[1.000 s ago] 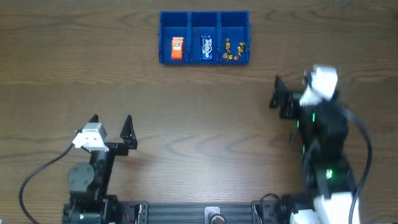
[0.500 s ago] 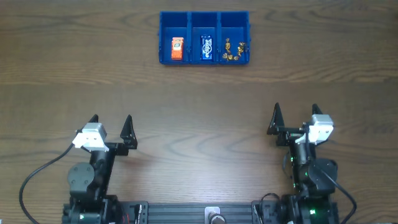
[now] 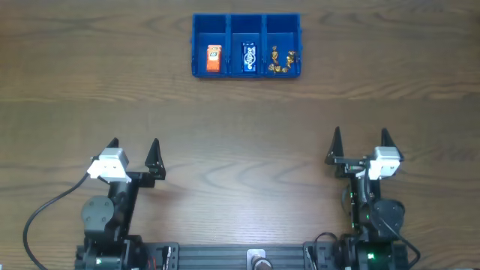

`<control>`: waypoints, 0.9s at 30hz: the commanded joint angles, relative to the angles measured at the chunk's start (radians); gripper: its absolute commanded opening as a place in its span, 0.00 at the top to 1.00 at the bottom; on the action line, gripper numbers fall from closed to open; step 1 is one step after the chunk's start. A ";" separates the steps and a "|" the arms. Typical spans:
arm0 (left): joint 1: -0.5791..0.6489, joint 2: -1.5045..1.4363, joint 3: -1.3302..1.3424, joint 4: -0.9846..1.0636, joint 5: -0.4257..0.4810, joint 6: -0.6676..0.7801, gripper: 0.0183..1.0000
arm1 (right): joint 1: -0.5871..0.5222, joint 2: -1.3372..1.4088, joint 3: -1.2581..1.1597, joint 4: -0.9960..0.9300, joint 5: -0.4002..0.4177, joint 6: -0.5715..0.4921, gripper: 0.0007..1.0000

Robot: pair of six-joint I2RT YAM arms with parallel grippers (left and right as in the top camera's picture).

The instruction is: Sort Candies Into Trays

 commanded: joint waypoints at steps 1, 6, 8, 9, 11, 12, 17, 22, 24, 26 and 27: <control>0.004 -0.006 -0.020 -0.032 0.018 0.011 0.00 | -0.015 -0.033 -0.002 -0.069 -0.036 -0.041 0.00; 0.004 -0.006 -0.020 -0.032 0.018 0.011 0.00 | -0.015 -0.035 -0.002 -0.097 -0.035 -0.041 0.00; 0.004 -0.006 -0.020 -0.032 0.018 0.011 0.00 | -0.015 -0.035 -0.002 -0.111 -0.035 -0.042 0.00; 0.004 -0.006 -0.020 -0.032 0.018 0.011 0.00 | -0.015 -0.035 -0.002 -0.124 -0.035 -0.042 0.00; 0.004 -0.006 -0.020 -0.032 0.018 0.011 0.00 | -0.015 -0.035 -0.002 -0.171 -0.035 -0.042 0.00; 0.004 -0.006 -0.020 -0.032 0.018 0.011 0.00 | -0.015 -0.035 -0.002 -0.198 -0.035 -0.042 0.00; 0.004 -0.006 -0.020 -0.032 0.018 0.011 0.00 | -0.015 -0.035 -0.002 -0.219 -0.035 -0.042 0.00; 0.004 -0.006 -0.020 -0.032 0.018 0.011 0.00 | -0.015 -0.035 -0.001 -0.219 -0.035 -0.041 0.00; 0.004 -0.006 -0.020 -0.032 0.018 0.011 0.00 | -0.015 -0.035 -0.001 -0.220 -0.039 -0.031 0.00; 0.004 -0.006 -0.020 -0.032 0.018 0.011 0.00 | -0.015 -0.034 -0.001 -0.219 -0.039 -0.031 0.00; 0.004 -0.006 -0.020 -0.032 0.018 0.011 0.00 | -0.015 -0.035 -0.001 -0.220 -0.039 -0.031 0.00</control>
